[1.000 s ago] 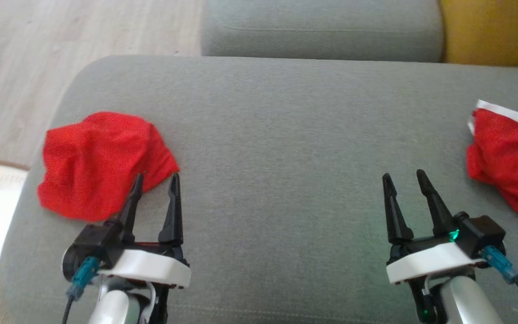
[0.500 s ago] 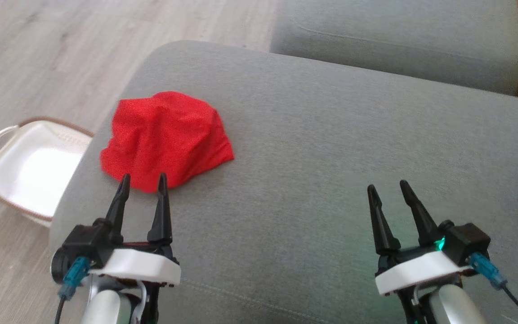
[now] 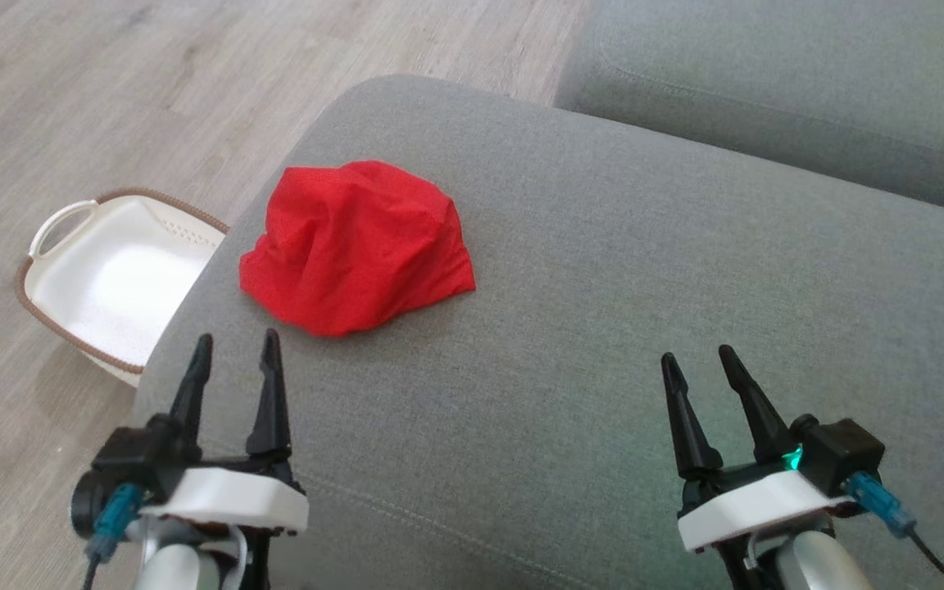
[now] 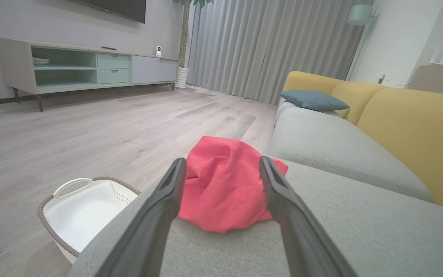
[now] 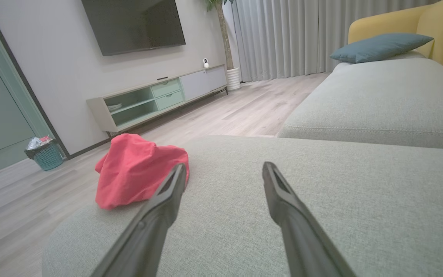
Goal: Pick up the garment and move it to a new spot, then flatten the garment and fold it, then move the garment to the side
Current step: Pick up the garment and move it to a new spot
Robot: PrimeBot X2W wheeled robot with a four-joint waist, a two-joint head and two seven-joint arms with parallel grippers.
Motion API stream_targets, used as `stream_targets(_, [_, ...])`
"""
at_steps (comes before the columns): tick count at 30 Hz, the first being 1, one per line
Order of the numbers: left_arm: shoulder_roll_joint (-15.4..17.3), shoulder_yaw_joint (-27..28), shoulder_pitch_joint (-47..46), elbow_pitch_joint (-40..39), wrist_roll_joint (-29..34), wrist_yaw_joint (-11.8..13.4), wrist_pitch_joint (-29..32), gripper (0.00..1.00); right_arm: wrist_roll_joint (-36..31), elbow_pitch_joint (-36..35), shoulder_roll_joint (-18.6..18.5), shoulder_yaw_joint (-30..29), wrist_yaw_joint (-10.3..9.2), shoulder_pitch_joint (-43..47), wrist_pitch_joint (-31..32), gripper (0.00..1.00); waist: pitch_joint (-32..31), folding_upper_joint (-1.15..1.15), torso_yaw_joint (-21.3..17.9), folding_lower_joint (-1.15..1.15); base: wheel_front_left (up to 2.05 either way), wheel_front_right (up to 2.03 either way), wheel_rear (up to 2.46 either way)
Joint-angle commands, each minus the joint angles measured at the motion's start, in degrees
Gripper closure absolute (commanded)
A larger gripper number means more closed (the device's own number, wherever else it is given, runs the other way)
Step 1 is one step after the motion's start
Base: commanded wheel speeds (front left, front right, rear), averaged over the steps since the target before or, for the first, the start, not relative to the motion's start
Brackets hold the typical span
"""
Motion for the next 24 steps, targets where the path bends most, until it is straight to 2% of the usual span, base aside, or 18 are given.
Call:
stream_targets(1, [0.14, 2.6, -2.7, -2.2, 0.56, -0.12, -0.7, 0.0, 0.11, -1.82, -0.03, 1.29, 0.37, -1.6, -0.63, 0.0, 0.52, 0.0, -0.26, 0.0, 0.0, 0.0, 0.0])
stream_targets(5, [0.14, 4.4, -3.67, -2.19, 0.73, -0.57, -0.7, 0.0, -0.31, -1.81, -0.03, 0.83, 0.37, -2.12, -0.63, 0.0, 1.58, 0.0, -0.95, 0.0, 0.0, 0.0, 0.0])
stream_targets(9, [1.04, 6.82, -6.48, -0.89, 1.36, -2.28, -0.7, 0.0, -1.59, -1.97, -0.03, -1.01, 0.37, -3.15, -0.6, 0.0, 3.77, 0.0, -2.11, 0.0, 0.0, 0.0, 0.0])
stream_targets(15, [5.84, 7.52, -15.1, 7.26, 2.51, -5.04, 0.53, 0.0, -4.5, -4.24, -0.03, -4.87, 0.37, -5.58, 0.68, 0.0, 8.9, 0.0, -4.28, 0.0, 0.0, 0.0, 0.0])
stream_targets(20, [11.05, 4.16, -24.73, 15.27, 4.14, -7.86, 6.6, 0.0, -4.94, -7.7, -0.03, -8.66, 0.37, -7.07, 2.11, 0.0, 13.66, 0.0, -5.37, 0.0, 0.0, 0.0, 0.0])
stream_targets(24, [13.92, 1.32, -31.78, 22.76, 2.38, -9.12, 11.34, 0.0, -5.82, -10.04, -0.03, -9.97, 0.37, -8.01, 3.52, 0.0, 17.04, 0.0, -6.55, 0.0, 0.0, 0.0, 0.0])
